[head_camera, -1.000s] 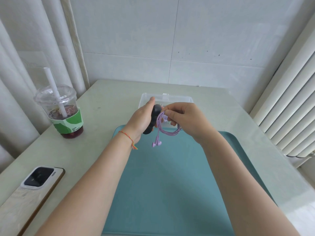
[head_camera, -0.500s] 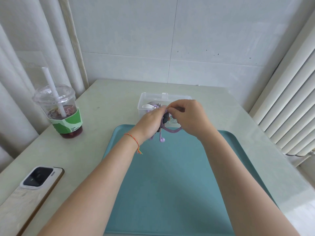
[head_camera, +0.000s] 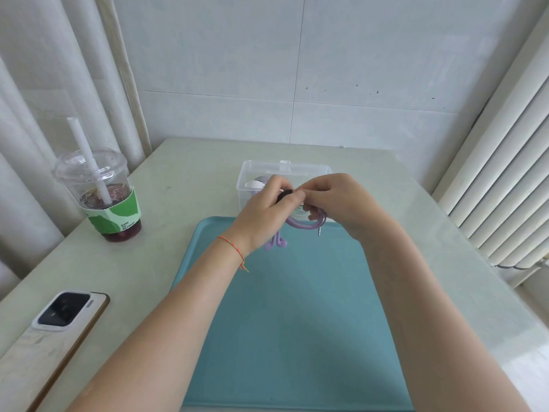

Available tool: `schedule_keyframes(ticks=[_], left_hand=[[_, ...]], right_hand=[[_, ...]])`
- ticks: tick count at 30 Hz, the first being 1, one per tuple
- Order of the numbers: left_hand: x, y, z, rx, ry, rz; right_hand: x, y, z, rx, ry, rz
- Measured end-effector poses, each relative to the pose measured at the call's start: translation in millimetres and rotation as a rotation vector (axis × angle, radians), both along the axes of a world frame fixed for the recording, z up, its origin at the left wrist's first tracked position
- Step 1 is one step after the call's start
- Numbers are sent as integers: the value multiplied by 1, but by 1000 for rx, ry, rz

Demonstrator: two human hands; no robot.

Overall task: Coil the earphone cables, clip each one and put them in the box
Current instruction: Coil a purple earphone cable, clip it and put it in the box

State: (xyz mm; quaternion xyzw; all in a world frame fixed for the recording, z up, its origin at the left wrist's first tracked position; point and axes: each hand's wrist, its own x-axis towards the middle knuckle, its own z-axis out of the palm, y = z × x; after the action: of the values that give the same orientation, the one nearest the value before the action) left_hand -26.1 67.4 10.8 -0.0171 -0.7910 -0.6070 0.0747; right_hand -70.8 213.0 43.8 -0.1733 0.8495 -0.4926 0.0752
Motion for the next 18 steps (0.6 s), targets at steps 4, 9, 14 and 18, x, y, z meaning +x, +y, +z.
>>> schedule_keyframes(ticks=[4,9,14,18], left_hand=[[1,-6,2,-12,12,-27],[-3,-6,1,-83,34,-28],[-3,-7,4,337,19,47],[-6,-10,2,502,-42,49]], right_hand=[[0,-7,-5,-52,-27,19],[-4,-2,-8,-102,-91,67],[-1,-15,-13,-245,-3,-5],[3,-26,-18,-268,54,-83]])
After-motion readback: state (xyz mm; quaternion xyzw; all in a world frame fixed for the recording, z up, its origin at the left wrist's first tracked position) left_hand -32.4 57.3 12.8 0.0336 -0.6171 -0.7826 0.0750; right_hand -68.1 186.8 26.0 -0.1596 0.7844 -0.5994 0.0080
